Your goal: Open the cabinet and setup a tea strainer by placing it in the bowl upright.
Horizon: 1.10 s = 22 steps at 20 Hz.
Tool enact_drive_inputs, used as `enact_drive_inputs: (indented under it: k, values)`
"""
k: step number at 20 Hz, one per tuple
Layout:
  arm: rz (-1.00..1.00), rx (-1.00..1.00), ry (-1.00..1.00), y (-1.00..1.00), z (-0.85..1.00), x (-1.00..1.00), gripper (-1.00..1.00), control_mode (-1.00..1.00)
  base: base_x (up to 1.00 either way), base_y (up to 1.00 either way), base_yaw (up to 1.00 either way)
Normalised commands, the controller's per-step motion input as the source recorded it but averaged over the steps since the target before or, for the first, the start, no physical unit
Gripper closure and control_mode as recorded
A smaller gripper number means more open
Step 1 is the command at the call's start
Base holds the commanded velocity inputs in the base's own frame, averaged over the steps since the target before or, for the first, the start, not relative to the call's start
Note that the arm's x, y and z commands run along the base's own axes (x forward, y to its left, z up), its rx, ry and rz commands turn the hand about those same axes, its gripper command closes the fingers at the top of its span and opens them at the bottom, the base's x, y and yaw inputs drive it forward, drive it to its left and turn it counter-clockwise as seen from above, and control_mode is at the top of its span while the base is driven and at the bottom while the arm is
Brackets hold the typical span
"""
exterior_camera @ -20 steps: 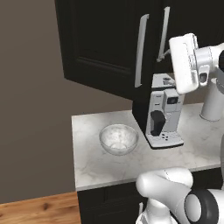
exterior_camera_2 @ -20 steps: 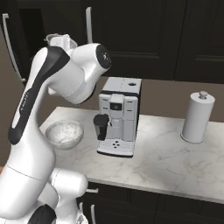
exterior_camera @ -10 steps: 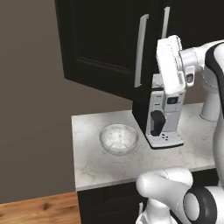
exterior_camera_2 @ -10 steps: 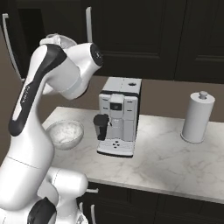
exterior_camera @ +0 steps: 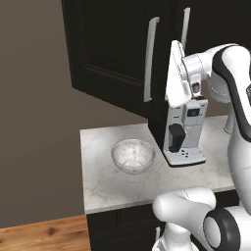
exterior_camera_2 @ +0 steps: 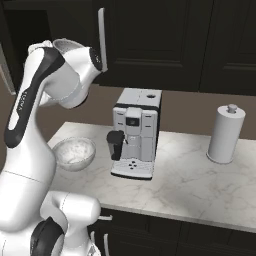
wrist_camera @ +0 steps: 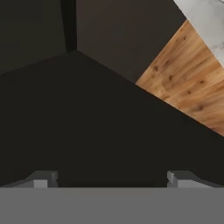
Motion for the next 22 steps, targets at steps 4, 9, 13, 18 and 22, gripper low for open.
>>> enact_drive_inputs:
  k: [4, 9, 13, 18, 22]
  values:
    - [0.10, 0.00, 0.00, 0.87, 0.00, -0.26, -1.00, -1.00, 0.00, 0.00, 0.00]
    - [0.07, -0.03, 0.00, 0.95, -0.04, -0.20, -1.00, -1.00, 0.00, 0.00, 0.00]
    - [0.06, -0.04, 0.00, 0.92, -0.08, -0.13, -1.00, -1.00, 0.00, 0.00, 0.00]
    - [0.03, -0.02, 0.00, 0.71, -0.15, -0.19, -1.00, -1.00, 0.00, 0.00, 0.00]
    - [0.00, -0.02, 0.00, 0.23, -0.21, -0.04, -1.00, -1.00, 0.00, 0.00, 0.00]
